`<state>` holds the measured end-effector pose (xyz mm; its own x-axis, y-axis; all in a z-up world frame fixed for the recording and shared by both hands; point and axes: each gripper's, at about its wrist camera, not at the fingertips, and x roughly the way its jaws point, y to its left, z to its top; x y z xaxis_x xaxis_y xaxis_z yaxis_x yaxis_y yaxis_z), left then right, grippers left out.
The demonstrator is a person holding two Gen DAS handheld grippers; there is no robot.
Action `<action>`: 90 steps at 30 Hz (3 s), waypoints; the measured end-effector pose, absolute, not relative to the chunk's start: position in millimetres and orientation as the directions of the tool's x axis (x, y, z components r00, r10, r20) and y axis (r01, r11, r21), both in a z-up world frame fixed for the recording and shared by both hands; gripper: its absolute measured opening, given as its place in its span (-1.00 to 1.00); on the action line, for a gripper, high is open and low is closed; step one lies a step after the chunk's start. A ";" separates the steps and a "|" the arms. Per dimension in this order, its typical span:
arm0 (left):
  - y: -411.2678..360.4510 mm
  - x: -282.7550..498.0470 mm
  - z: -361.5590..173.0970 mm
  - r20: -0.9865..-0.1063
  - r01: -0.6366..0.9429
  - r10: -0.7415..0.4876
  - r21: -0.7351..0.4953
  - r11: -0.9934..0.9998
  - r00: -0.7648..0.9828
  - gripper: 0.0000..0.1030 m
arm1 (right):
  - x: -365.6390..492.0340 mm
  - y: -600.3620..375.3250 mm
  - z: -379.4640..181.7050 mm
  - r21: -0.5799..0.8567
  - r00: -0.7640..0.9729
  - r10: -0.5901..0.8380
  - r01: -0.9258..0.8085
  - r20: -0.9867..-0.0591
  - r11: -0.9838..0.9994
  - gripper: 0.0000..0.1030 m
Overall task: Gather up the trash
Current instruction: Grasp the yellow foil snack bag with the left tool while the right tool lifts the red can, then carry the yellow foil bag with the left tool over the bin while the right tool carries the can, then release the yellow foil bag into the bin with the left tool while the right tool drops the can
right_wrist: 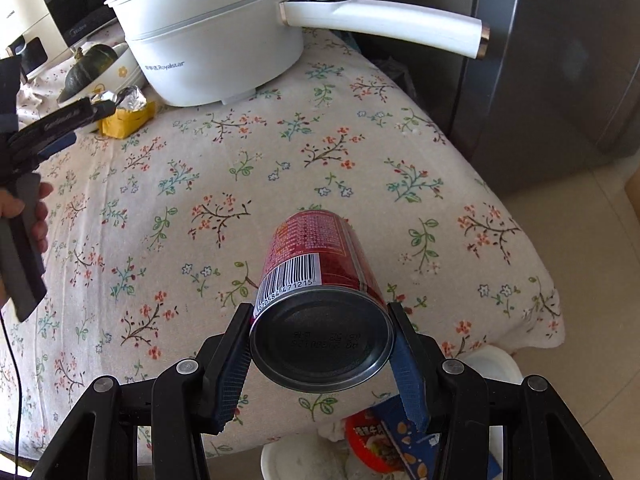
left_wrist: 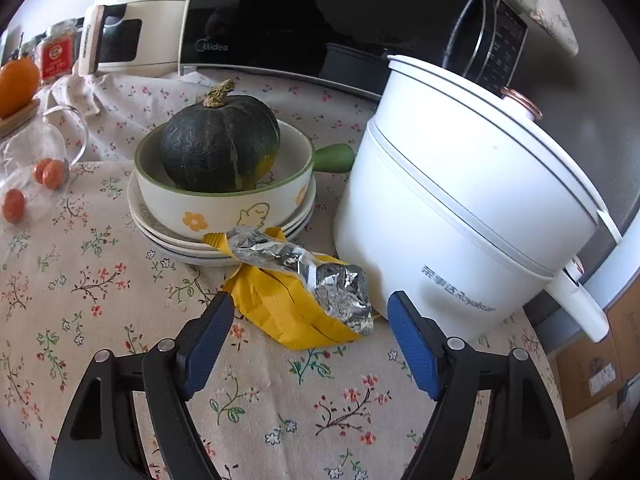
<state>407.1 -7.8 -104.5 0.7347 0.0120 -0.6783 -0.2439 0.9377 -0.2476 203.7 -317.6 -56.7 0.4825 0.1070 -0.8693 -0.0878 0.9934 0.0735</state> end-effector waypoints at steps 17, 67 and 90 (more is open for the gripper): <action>18.8 382.7 -129.8 -0.780 -0.249 -0.004 -0.204 0.947 0.626 -0.98 | 204.5 -314.1 -59.5 0.065 0.476 0.104 -0.098 -0.873 0.993 0.08; -202.0 71.5 -86.2 -0.779 0.606 -0.490 -0.183 0.774 0.391 -0.97 | 18.6 -424.6 -50.8 0.125 0.497 -0.002 0.222 -0.868 0.967 0.09; -246.8 89.7 -126.6 -0.861 0.601 -0.352 -0.068 0.796 0.368 0.43 | 5.4 -457.8 -76.2 0.098 0.429 -0.030 0.274 -0.903 0.957 0.09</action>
